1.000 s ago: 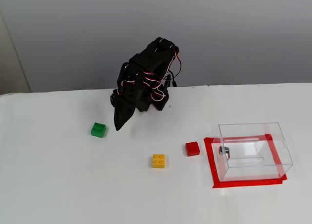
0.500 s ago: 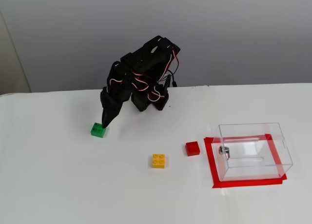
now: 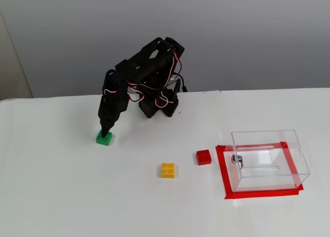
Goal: Pick the green lego brick and place it into the transparent box
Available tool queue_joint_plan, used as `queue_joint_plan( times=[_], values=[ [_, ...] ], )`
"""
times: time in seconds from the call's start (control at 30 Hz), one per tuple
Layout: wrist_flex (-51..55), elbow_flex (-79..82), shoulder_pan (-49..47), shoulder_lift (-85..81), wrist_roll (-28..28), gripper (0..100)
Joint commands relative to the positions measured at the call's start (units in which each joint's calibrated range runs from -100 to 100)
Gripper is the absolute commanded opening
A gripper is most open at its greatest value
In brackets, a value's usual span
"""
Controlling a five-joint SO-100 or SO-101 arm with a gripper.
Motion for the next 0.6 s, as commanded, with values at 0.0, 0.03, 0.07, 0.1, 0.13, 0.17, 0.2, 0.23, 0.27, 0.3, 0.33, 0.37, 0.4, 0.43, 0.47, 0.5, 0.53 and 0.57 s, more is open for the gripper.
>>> queue_joint_plan(
  times=[0.0, 0.03, 0.07, 0.1, 0.13, 0.17, 0.2, 0.23, 0.27, 0.3, 0.33, 0.37, 0.4, 0.43, 0.47, 0.5, 0.53, 0.57],
  values=[
    [0.34, -0.48, 2.20, 1.59, 0.20, 2],
    [0.43, -0.39, 2.64, 2.18, 0.25, 2],
    [0.43, -0.39, 3.01, 2.78, 0.30, 2],
    [0.51, -0.39, 3.60, 3.37, 0.30, 2],
    [0.51, -0.30, 4.34, 3.79, 0.35, 2],
    [0.60, -0.30, 5.30, 4.22, 0.35, 2],
    [0.69, -0.21, 6.11, 4.64, 0.35, 2],
    [0.86, -0.39, 6.63, 4.98, 0.35, 2],
    [0.95, -0.66, 7.00, 5.32, 0.35, 2],
    [0.95, -0.84, 7.22, 5.66, 0.35, 2],
    [0.95, -0.93, 7.22, 5.83, 0.35, 2],
    [0.95, -1.02, 7.22, 6.00, 0.35, 2],
    [0.95, -1.11, 7.22, 6.09, 0.35, 2],
    [0.86, -1.11, 7.22, 6.09, 0.35, 2],
    [0.86, -1.20, 7.22, 6.09, 0.35, 3],
    [0.60, -1.20, 7.22, 6.09, 0.35, 5],
    [0.51, -1.20, 7.22, 6.09, 0.35, 8],
    [0.16, -1.20, 7.22, 5.92, 0.35, 11]
  ],
)
